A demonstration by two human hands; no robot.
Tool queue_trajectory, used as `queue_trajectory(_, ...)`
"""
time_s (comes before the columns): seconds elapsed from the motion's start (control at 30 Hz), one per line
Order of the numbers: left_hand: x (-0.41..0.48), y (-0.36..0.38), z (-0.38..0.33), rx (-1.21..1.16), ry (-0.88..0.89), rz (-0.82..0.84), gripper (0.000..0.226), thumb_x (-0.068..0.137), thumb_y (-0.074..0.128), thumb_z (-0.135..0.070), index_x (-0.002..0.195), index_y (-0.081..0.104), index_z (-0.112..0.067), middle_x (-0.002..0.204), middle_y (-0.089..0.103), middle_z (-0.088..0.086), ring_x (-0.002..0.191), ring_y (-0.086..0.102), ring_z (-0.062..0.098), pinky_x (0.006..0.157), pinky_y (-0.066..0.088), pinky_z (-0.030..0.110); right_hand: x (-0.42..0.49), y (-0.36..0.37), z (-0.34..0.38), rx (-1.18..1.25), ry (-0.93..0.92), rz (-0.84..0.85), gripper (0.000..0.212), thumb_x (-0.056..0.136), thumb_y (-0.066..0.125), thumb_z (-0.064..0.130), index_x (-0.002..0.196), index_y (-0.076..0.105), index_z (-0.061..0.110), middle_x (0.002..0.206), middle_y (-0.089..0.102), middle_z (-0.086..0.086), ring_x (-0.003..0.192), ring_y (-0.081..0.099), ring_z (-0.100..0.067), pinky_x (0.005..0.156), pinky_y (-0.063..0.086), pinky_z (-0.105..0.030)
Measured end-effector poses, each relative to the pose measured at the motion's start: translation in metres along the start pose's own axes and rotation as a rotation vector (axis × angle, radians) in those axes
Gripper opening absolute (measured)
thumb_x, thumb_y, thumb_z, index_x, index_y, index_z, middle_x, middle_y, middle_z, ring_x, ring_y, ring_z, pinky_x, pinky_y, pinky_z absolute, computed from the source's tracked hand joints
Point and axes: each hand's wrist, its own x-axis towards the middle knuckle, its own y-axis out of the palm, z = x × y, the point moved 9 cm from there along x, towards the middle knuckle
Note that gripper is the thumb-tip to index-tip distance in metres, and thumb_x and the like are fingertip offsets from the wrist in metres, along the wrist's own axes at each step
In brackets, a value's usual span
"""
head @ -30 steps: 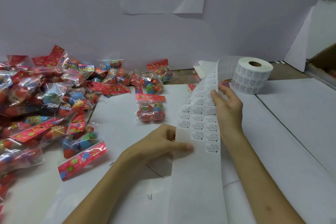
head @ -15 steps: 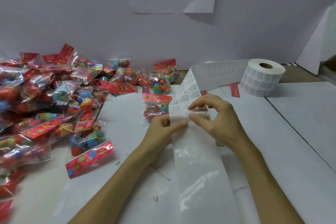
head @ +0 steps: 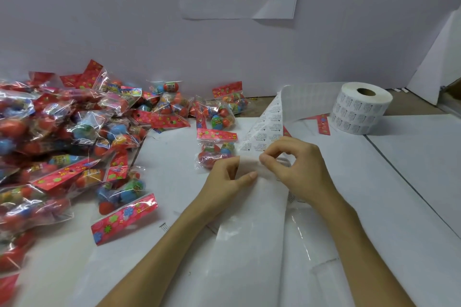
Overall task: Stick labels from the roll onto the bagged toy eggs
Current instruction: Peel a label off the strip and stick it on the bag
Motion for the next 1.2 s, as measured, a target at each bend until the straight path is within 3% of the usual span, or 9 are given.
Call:
queue_trajectory(0.1, -0.001, 0.002, -0.002, -0.013, 0.004, 0.015, 0.026, 0.094, 0.068, -0.006, 0.107, 0.080, -0.024, 0.109, 0.079, 0.004, 0.102, 0.075, 0.022, 0.084, 0.059, 0.029, 0.001, -0.005, -0.004, 0.006, 0.021, -0.008, 0.010, 0.082, 0.081, 0.010, 0.078, 0.076, 0.018, 0.078, 0.070, 0.014, 0.080, 0.066, -0.008, 0.074, 0.043, -0.010)
queue_trajectory(0.27, 0.002, 0.001, -0.002, -0.038, -0.019, 0.016, 0.022, 0.087, 0.071, -0.013, 0.102, 0.083, -0.026, 0.103, 0.080, 0.007, 0.099, 0.075, 0.023, 0.087, 0.059, 0.032, -0.002, 0.012, -0.006, 0.043, 0.076, 0.141, 0.015, 0.075, 0.088, 0.020, 0.085, 0.078, 0.028, 0.081, 0.072, 0.020, 0.082, 0.068, -0.003, 0.072, 0.050, -0.013)
queue_trajectory(0.4, 0.002, 0.000, 0.003, -0.093, -0.050, 0.036, 0.027, 0.087, 0.068, -0.005, 0.109, 0.080, -0.016, 0.110, 0.078, 0.013, 0.103, 0.074, 0.027, 0.090, 0.059, 0.036, 0.002, 0.010, -0.008, 0.007, 0.051, 0.086, 0.010, 0.078, 0.085, 0.018, 0.083, 0.080, 0.025, 0.080, 0.073, 0.018, 0.083, 0.066, -0.003, 0.070, 0.045, -0.011)
queue_trajectory(0.53, 0.002, 0.000, 0.005, -0.075, -0.067, 0.025, 0.022, 0.091, 0.070, -0.006, 0.111, 0.077, -0.010, 0.107, 0.078, 0.013, 0.098, 0.075, 0.026, 0.082, 0.059, 0.033, 0.002, 0.011, -0.005, -0.021, 0.011, 0.076, 0.004, 0.082, 0.084, 0.017, 0.082, 0.080, 0.019, 0.082, 0.074, 0.012, 0.081, 0.066, -0.010, 0.067, 0.044, -0.012)
queue_trajectory(0.7, 0.000, 0.000, 0.003, -0.033, -0.080, 0.030, 0.025, 0.096, 0.066, 0.001, 0.109, 0.077, -0.017, 0.106, 0.079, 0.007, 0.099, 0.076, 0.024, 0.080, 0.060, 0.028, 0.001, 0.011, -0.011, -0.003, 0.046, 0.077, 0.003, 0.086, 0.080, 0.016, 0.083, 0.080, 0.017, 0.082, 0.075, 0.010, 0.079, 0.066, -0.009, 0.067, 0.047, -0.013)
queue_trajectory(0.93, 0.001, 0.001, 0.002, -0.008, -0.044, 0.023, 0.031, 0.093, 0.067, 0.005, 0.106, 0.078, -0.021, 0.104, 0.080, 0.005, 0.096, 0.077, 0.020, 0.077, 0.059, 0.026, 0.001, 0.009, -0.014, 0.020, 0.067, 0.045, 0.008, 0.088, 0.078, 0.014, 0.081, 0.079, 0.017, 0.079, 0.074, 0.011, 0.078, 0.067, -0.010, 0.069, 0.053, -0.026)
queue_trajectory(1.07, 0.002, 0.003, 0.000, 0.029, -0.029, 0.044, 0.037, 0.088, 0.067, 0.009, 0.107, 0.075, -0.022, 0.105, 0.080, 0.000, 0.097, 0.076, 0.018, 0.078, 0.059, 0.026, 0.002, -0.003, -0.017, 0.032, 0.098, -0.099, 0.013, 0.090, 0.076, 0.014, 0.080, 0.076, 0.023, 0.079, 0.073, 0.015, 0.074, 0.065, -0.003, 0.065, 0.047, -0.012)
queue_trajectory(1.13, 0.002, 0.007, -0.001, 0.073, -0.031, 0.063, 0.042, 0.081, 0.069, 0.006, 0.109, 0.073, -0.024, 0.109, 0.079, -0.003, 0.101, 0.075, 0.015, 0.084, 0.059, 0.027, 0.001, -0.015, -0.021, 0.071, 0.135, -0.207, 0.010, 0.091, 0.075, 0.016, 0.083, 0.075, 0.022, 0.082, 0.072, 0.015, 0.073, 0.065, -0.004, 0.064, 0.046, -0.011)
queue_trajectory(1.2, 0.001, 0.009, -0.001, 0.156, -0.036, 0.061, 0.055, 0.075, 0.071, -0.003, 0.124, 0.064, -0.027, 0.123, 0.073, -0.009, 0.113, 0.070, 0.009, 0.096, 0.057, 0.027, 0.000, -0.025, -0.025, 0.110, 0.166, -0.282, 0.006, 0.092, 0.074, 0.018, 0.087, 0.077, 0.019, 0.084, 0.073, 0.012, 0.072, 0.064, -0.006, 0.064, 0.048, -0.015)
